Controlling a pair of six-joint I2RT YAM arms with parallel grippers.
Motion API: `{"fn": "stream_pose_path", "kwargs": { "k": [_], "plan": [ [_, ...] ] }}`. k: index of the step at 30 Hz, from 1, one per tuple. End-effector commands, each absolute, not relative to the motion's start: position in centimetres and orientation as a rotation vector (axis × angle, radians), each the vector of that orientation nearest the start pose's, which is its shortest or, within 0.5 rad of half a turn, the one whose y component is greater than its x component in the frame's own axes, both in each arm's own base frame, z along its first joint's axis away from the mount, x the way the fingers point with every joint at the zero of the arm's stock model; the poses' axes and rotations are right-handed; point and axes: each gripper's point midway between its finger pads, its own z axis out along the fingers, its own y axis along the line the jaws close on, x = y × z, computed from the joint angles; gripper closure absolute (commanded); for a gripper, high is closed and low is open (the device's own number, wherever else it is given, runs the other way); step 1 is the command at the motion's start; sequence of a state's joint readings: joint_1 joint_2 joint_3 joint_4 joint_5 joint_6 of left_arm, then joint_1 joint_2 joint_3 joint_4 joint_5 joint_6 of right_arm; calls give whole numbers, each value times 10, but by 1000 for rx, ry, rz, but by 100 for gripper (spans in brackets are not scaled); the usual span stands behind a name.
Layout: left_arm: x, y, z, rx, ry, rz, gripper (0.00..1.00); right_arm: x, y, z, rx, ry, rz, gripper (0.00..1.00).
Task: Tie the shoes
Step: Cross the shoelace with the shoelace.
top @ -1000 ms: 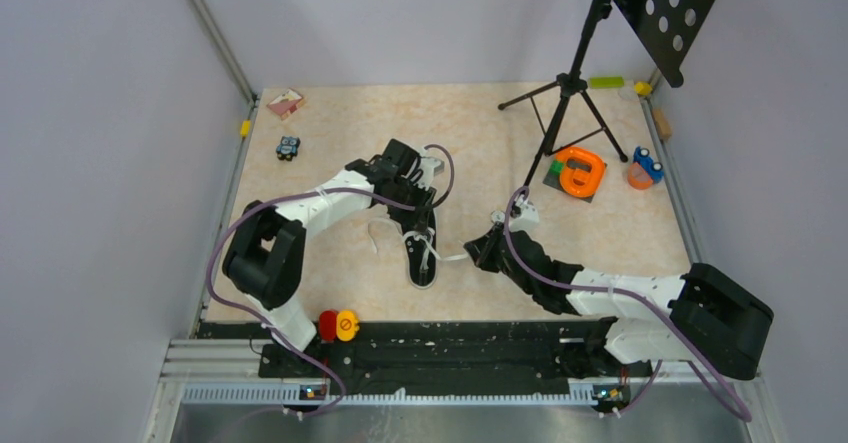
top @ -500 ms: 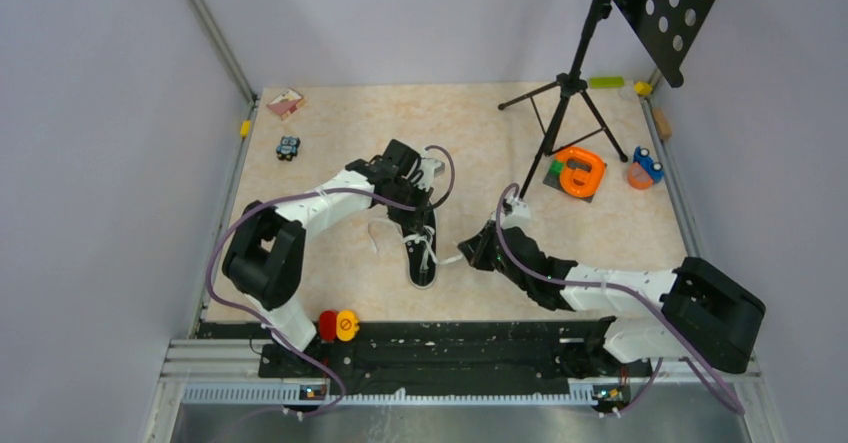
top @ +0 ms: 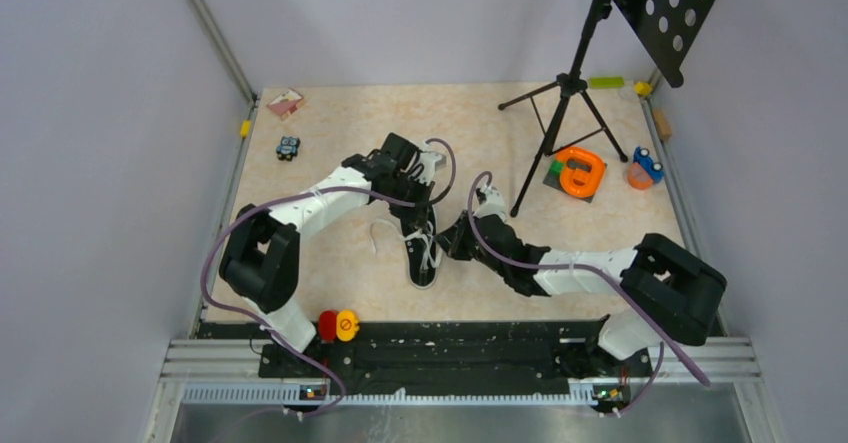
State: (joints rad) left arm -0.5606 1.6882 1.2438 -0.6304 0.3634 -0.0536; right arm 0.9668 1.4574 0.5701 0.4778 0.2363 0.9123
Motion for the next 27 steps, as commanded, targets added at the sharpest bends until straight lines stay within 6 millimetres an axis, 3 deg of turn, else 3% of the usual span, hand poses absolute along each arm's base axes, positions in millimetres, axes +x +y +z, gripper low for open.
{"fn": "stream_pose_path", "kwargs": {
  "k": [1,20,27],
  "plan": [
    [286,-261,124,803,2509,-746,100,249,353,123,107,2033,1042,100],
    [283,-259,140,797,2457,-801,100,282,368,113,201,2073,961,100],
    [281,-259,135,791,2473,-827,100,282,373,103,266,2125,972,100]
  ]
}}
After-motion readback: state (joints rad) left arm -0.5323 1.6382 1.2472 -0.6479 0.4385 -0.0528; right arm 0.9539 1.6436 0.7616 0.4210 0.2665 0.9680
